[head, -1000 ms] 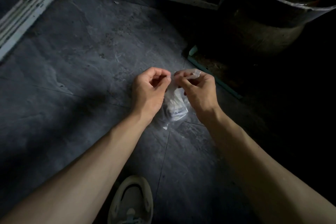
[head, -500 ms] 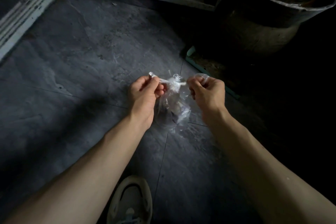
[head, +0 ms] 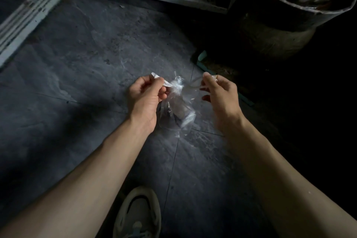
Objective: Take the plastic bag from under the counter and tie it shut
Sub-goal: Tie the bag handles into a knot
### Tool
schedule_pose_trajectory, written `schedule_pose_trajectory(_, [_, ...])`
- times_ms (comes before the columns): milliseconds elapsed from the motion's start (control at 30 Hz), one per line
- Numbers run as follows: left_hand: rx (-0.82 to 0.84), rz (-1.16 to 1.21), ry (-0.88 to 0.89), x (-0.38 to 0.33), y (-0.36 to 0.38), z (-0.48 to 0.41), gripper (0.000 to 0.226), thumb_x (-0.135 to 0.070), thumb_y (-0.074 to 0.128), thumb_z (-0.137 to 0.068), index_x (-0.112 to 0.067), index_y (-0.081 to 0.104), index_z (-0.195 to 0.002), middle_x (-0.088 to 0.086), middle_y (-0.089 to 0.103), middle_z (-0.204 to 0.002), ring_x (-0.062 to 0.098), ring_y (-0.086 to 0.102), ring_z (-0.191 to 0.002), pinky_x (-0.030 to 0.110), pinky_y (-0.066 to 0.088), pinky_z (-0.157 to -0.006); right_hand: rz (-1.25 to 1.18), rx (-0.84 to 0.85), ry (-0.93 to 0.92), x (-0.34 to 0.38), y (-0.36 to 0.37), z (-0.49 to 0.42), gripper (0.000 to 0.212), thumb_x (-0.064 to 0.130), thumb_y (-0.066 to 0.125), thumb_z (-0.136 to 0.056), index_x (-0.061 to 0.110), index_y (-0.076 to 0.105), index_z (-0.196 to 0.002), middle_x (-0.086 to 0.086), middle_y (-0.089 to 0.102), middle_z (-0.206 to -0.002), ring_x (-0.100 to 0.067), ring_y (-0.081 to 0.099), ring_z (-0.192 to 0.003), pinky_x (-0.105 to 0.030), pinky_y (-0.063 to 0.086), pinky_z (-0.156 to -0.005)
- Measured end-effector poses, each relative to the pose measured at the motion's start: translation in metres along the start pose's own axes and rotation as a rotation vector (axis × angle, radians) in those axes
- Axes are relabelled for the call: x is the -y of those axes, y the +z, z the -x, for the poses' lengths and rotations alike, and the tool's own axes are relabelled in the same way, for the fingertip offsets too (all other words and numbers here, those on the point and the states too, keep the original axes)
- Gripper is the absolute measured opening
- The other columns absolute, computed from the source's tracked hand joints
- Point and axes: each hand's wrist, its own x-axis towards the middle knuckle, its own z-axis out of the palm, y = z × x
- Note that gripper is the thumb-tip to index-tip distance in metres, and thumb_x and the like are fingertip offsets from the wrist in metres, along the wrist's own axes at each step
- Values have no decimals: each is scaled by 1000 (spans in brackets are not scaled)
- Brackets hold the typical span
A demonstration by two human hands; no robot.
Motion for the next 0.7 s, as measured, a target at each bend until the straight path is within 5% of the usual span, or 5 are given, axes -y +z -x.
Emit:
schedule_pose_trajectory(167, [90, -53, 41, -7, 3, 3, 13, -2, 70, -86, -12, 63, -85, -5, 63, -62, 6, 57, -53, 24, 51, -58, -84, 86, -68, 11, 5, 2, 31, 24, 57, -98, 13, 64, -70, -3, 69, -75, -17, 64, -77, -35, 49, -75])
schedule_pose_trajectory(367, [166, -107, 64, -14, 9, 10, 15, -8, 70, -86, -19, 63, -79, -2, 64, -68, 10, 57, -59, 25, 50, -59, -174, 171, -84, 18, 9, 3, 22, 12, 53, -101, 7, 71, -89, -6, 61, -69, -13, 56, -59, -27, 49, -60])
schedule_pose_trajectory(700, [219, -123, 101, -19, 20, 21, 5, -7, 64, -93, -10, 61, -92, 7, 73, -80, 18, 70, -75, 26, 57, -69, 32, 209, -214, 22, 12, 9, 15, 22, 62, -97, 11, 70, -101, -15, 73, -97, -18, 67, -75, -26, 54, -61])
